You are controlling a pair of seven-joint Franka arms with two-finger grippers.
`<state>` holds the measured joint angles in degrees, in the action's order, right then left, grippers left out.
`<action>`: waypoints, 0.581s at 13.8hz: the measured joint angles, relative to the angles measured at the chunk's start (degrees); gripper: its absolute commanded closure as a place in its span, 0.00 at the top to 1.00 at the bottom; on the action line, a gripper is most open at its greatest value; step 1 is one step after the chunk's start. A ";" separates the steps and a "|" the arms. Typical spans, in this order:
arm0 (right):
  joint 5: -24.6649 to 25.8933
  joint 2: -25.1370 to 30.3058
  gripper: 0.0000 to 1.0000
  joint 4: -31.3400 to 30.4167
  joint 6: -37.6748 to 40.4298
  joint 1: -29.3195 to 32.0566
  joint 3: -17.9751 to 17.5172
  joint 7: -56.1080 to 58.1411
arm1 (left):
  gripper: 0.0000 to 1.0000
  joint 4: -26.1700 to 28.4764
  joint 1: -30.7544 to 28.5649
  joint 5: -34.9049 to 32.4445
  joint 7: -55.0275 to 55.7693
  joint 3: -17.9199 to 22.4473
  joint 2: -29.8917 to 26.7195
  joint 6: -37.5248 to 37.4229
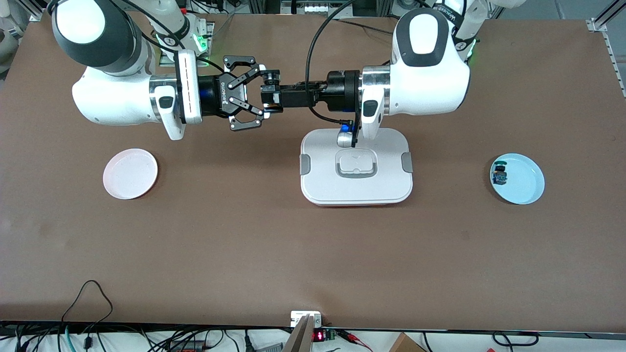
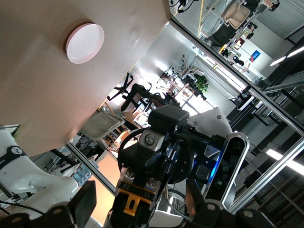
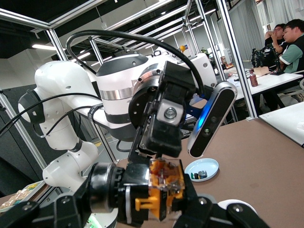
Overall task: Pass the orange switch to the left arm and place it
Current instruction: 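Grasp the switch with the left gripper and open the right gripper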
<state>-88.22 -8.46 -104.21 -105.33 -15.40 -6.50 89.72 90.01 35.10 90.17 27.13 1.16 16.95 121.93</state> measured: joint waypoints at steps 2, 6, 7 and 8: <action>-0.02 0.00 0.22 0.00 -0.18 -0.16 0.00 0.03 | 0.14 0.38 0.00 -0.02 -1.63 0.03 -0.15 0.00; -0.63 -0.01 0.22 -0.27 -0.29 -0.49 -0.01 -0.08 | 0.00 1.71 -0.01 -0.04 -4.62 0.14 -1.05 0.12; -0.69 -0.01 0.33 -0.27 -0.38 -0.54 -0.01 -0.07 | 0.00 1.82 -0.02 -0.04 -5.24 0.16 -1.14 0.12; -0.73 -0.01 0.73 -0.27 -0.63 -0.62 -0.03 -0.07 | 0.00 1.90 -0.09 -0.04 -5.60 0.16 -1.19 0.12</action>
<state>-88.95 -8.46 -104.48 -105.96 -16.02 -6.53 89.65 91.92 35.01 90.13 21.53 1.32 15.76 122.05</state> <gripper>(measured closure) 0.278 0.604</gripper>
